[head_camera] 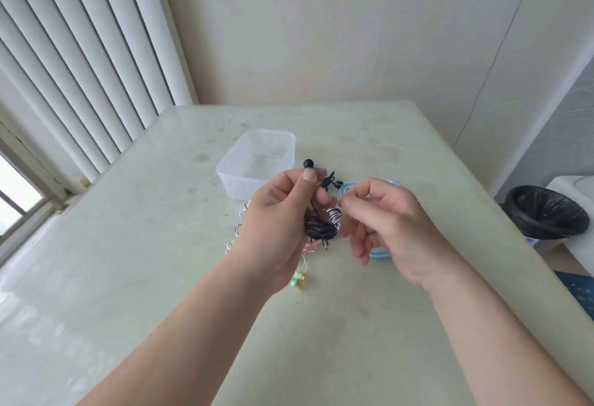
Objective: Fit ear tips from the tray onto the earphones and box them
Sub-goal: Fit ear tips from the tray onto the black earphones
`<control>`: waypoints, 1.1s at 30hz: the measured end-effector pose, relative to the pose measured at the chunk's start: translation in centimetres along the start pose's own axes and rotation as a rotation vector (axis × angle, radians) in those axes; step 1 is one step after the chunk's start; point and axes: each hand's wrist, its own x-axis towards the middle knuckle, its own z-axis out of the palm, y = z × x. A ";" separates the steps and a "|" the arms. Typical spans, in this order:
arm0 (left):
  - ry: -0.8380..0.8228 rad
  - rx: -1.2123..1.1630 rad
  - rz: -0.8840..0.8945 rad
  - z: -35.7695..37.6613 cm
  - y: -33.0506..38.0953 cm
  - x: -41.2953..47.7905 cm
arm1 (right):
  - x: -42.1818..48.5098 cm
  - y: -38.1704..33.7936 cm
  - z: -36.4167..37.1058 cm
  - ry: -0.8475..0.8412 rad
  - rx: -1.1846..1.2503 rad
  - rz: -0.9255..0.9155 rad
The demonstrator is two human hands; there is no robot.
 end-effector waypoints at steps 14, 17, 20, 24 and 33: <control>-0.224 0.012 -0.213 1.0 -0.5 0.9 | -0.4 0.3 1.0 -0.067 0.095 0.084; -0.323 0.023 -0.220 1.1 -1.1 1.3 | -0.1 0.9 1.3 0.048 0.049 0.045; -0.338 0.017 -0.156 0.8 -1.7 1.5 | 0.2 1.1 1.4 0.089 0.076 0.048; -0.272 0.115 0.137 -0.8 -2.4 1.3 | 0.4 0.9 1.4 0.128 0.271 0.048; -0.108 0.530 0.572 -0.8 -4.9 0.8 | 0.6 0.5 1.2 0.240 0.493 -0.012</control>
